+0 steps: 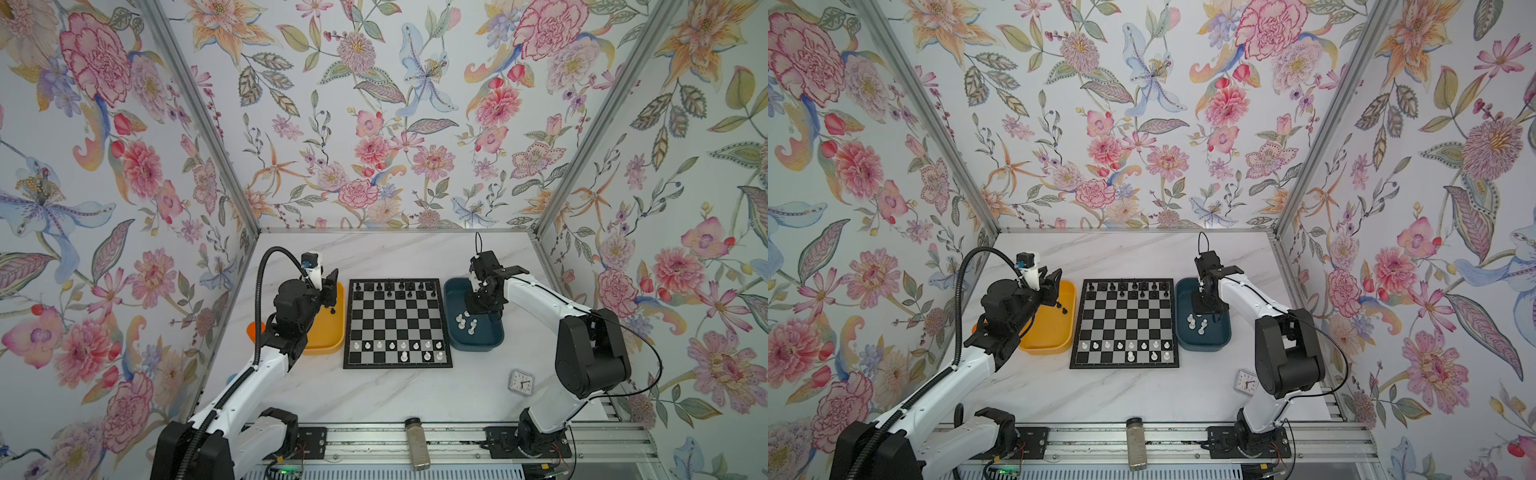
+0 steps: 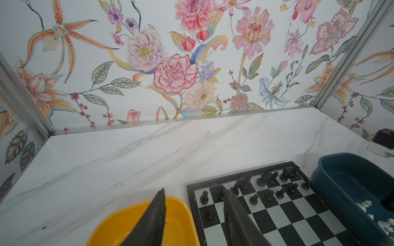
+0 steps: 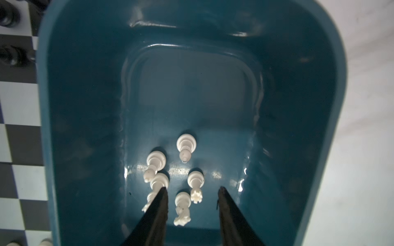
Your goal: Set up the chess pieces on the board
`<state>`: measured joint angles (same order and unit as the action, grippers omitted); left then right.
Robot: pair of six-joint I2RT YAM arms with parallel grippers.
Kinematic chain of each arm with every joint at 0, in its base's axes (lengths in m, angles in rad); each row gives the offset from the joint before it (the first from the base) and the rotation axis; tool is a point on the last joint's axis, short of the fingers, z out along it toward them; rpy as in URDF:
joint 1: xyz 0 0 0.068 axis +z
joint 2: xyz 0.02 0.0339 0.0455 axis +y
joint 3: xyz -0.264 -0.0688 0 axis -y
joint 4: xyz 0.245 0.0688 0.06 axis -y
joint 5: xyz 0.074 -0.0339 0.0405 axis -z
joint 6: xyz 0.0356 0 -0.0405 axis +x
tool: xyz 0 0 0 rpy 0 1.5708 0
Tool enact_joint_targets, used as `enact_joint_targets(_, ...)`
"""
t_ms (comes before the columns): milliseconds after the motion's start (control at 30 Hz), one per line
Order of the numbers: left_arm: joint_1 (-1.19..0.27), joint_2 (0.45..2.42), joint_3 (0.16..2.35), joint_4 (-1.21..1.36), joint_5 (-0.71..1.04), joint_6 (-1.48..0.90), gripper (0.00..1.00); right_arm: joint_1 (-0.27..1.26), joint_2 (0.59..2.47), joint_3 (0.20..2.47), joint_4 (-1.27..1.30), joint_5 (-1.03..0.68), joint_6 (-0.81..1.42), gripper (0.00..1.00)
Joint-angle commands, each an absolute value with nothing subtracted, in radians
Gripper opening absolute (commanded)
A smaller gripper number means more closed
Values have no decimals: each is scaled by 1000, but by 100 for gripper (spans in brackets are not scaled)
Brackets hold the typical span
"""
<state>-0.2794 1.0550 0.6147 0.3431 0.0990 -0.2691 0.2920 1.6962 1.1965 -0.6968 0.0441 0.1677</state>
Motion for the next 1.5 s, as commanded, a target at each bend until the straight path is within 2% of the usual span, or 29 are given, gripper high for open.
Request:
enact_joint_targets(0,-265,1058,626,373,106,-250,46,287,1713,1203,-664,20,159,41)
enact_joint_targets(167,-263,1057,626,371,107,-250,46,286,1737,1208,-649,6,161,40)
enact_joint_targets(700,-258,1059,621,371,107,-249,46,272,1792,1208,-630,5,161,26)
enact_joint_targets(1467,-256,1058,620,373,110,-252,46,270,1805,1200,-613,-3,163,17)
